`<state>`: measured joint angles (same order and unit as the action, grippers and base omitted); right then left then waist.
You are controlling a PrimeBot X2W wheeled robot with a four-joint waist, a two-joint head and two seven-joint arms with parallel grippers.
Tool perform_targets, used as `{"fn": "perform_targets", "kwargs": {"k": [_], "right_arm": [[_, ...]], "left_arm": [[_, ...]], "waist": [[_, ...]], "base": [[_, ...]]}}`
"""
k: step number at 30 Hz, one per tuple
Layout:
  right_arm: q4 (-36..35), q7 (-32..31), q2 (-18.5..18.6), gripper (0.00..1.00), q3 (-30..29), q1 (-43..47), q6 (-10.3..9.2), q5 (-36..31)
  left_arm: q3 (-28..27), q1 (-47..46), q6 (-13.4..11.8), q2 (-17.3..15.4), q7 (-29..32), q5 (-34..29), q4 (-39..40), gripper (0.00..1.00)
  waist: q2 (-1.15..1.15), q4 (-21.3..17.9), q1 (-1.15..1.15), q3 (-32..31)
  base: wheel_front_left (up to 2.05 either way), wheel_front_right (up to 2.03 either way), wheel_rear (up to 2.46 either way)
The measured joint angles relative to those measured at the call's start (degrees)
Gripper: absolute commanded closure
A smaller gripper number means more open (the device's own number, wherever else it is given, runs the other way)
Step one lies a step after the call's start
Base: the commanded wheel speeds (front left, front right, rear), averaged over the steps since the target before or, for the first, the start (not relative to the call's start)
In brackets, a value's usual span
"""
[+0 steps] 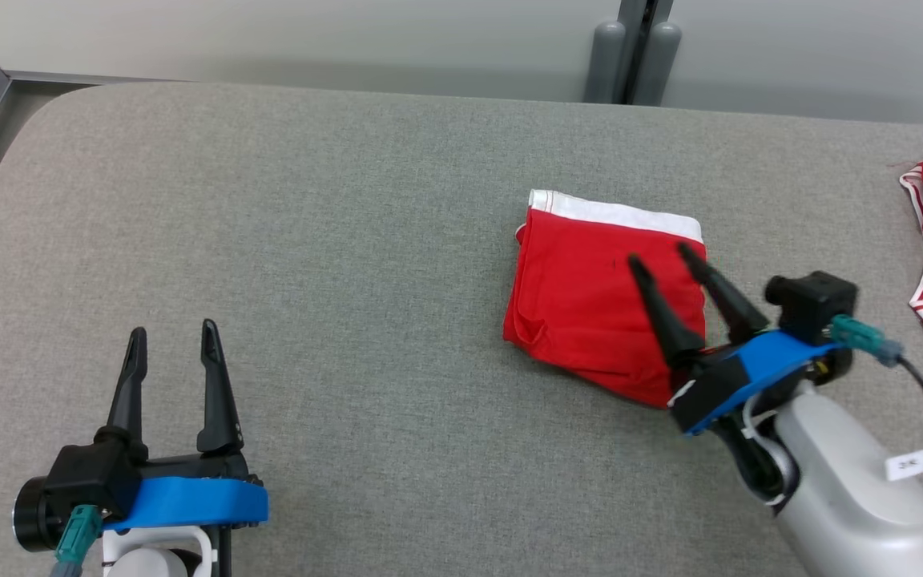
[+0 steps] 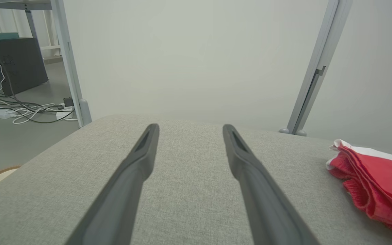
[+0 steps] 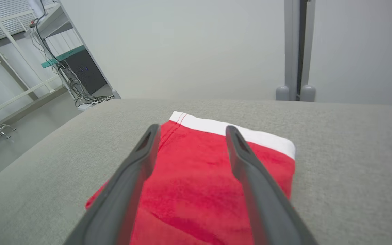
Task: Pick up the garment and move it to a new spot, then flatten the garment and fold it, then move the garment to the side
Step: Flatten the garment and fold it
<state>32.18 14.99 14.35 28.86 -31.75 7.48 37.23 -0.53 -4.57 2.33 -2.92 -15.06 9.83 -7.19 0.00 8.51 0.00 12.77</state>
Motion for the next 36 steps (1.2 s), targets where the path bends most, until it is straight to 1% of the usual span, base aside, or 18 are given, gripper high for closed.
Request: {"fn": "perform_targets", "kwargs": {"k": [2, 3, 4, 5, 8, 12, 15, 19, 23, 26, 30, 33, 36], "right_arm": [[-0.1, 0.0, 0.6, 0.00, -3.1, 0.8, 0.00, -1.4], [0.0, 0.0, 0.6, 0.36, -4.4, 1.0, 0.00, -2.0], [0.2, 0.0, 0.5, 0.81, -5.5, 1.2, 0.00, -2.6], [0.6, 0.0, 0.5, 1.00, -6.4, 1.3, 0.00, -3.2], [2.8, 0.0, -0.2, 1.00, -7.6, 1.2, 0.00, -5.5], [6.9, 0.0, -2.2, 1.00, -6.8, -0.2, 0.00, -8.3], [9.7, 0.0, -3.9, 1.00, -5.5, -1.3, 0.00, -10.1], [11.4, 0.0, -7.5, 1.00, -3.1, -1.8, 0.00, -10.8], [12.0, 0.0, -10.1, 1.00, 1.2, -1.8, 0.00, -10.9], [12.0, 0.0, -10.8, 1.00, 3.6, -1.8, 0.00, -10.1], [11.3, 0.0, -11.1, 1.00, 4.6, -1.8, 0.00, -9.4], [9.3, 0.0, -11.0, 1.00, 3.5, -1.8, 0.01, -9.8], [6.0, 0.0, -10.0, 1.00, 0.5, -1.6, 0.01, -10.7]], "left_arm": [[-0.3, 0.0, 0.3, 0.0, 0.0, -0.2, -0.1, 0.00], [-0.2, 0.0, 0.5, 0.0, 0.0, -0.2, -0.2, 0.00], [-0.2, 0.0, 0.5, 0.0, 0.0, -0.2, -0.2, 0.00], [-0.1, -0.1, 0.6, 0.0, 0.0, -0.2, -0.2, 0.00], [0.6, -0.5, 0.7, 0.0, 0.0, -0.2, -0.4, 0.00], [1.2, -1.1, 0.7, 0.0, 0.0, -0.3, -0.6, 0.00], [1.3, -1.5, 1.1, 0.0, 0.0, -0.3, -0.8, 0.00], [1.4, -1.5, 1.1, 0.0, 0.0, -0.4, -1.0, 0.00], [1.5, -1.5, 1.1, 0.0, 0.0, -0.4, -1.0, 0.00], [2.0, -1.6, 0.7, 0.0, 0.0, -0.4, -1.0, 0.00], [2.2, -1.8, 0.5, 0.0, 0.0, -0.8, -1.1, 0.00], [1.6, -1.8, 0.5, 0.0, 0.0, -1.1, -1.4, 0.00], [1.1, -1.7, 0.5, 0.0, 0.0, -1.6, -1.8, 0.00]], "waist": [[0.00, 0.0, 0.00, 0.1], [0.00, 0.0, 0.00, 0.1], [0.00, 0.1, 0.00, 0.2], [0.00, 0.2, 0.00, 0.3], [0.00, 0.6, 0.00, 0.6], [0.00, 1.4, 0.00, 1.2], [0.00, 2.0, 0.00, 1.7], [0.00, 2.6, 0.00, 2.1], [0.00, 2.9, 0.01, 2.4], [0.00, 2.9, 0.00, 2.6], [0.00, 2.1, 0.00, 2.5], [0.00, 0.9, 0.00, 2.1], [0.00, -0.7, 0.00, 1.4]], "base": [[0.00, 0.00, 0.00], [0.00, 0.00, 0.00], [0.00, 0.00, 0.00], [0.00, 0.00, 0.00], [0.00, 0.00, 0.00], [0.00, 0.00, 0.00], [0.00, 0.00, 0.00], [0.00, 0.00, 0.00], [0.00, 0.00, 0.00], [0.00, 0.00, 0.00], [0.00, 0.00, 0.00], [0.00, 0.00, 0.00], [0.00, 0.00, 0.00]]}}
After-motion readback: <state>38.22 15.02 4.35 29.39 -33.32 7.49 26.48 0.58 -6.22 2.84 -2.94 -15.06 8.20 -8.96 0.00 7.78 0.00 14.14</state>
